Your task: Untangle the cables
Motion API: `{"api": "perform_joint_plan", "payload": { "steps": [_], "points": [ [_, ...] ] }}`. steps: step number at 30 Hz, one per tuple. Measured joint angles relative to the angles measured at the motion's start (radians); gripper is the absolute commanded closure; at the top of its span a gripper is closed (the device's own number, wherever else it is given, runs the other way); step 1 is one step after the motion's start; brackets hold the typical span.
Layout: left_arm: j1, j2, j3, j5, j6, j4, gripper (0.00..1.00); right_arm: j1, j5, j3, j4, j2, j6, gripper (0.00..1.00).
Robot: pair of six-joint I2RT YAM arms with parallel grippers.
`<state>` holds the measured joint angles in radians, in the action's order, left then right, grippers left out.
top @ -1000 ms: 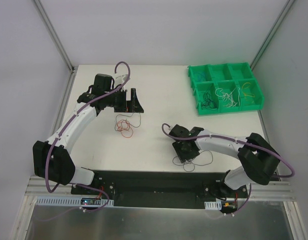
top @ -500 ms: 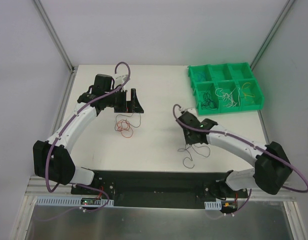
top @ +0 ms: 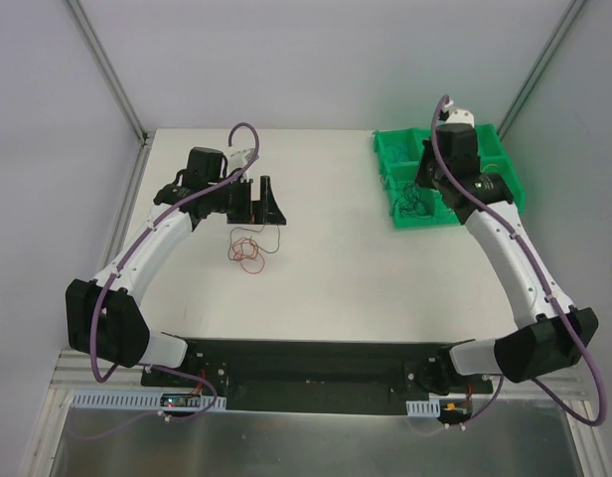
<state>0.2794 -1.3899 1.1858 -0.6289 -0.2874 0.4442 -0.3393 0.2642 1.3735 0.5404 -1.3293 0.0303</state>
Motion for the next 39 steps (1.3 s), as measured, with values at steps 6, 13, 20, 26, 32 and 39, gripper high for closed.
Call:
{"api": "perform_joint_plan", "payload": {
  "steps": [6,13,20,26,32,39],
  "points": [
    [0.0,0.0,-0.005,-0.001,0.0,-0.005,0.05,0.084,0.026,0.243,-0.016,-0.156,-0.07,0.99],
    [0.0,0.0,-0.005,-0.004,0.0,-0.006,0.04,0.086,0.134,0.394,-0.027,-0.325,-0.188,1.0],
    [0.0,0.0,-0.005,-0.012,0.0,-0.006,0.04,0.089,0.214,0.397,-0.037,-0.419,-0.288,1.0],
    [0.0,-0.006,-0.005,-0.017,0.0,-0.006,0.04,0.089,0.221,0.398,-0.051,-0.491,-0.294,1.0],
    [0.0,-0.014,-0.006,-0.017,0.0,-0.006,0.04,0.089,0.152,0.355,-0.066,-0.566,-0.15,1.0],
    [0.0,-0.015,-0.006,-0.017,0.0,-0.006,0.04,0.114,0.037,0.328,-0.101,-0.618,0.09,1.0]
  ]
}}
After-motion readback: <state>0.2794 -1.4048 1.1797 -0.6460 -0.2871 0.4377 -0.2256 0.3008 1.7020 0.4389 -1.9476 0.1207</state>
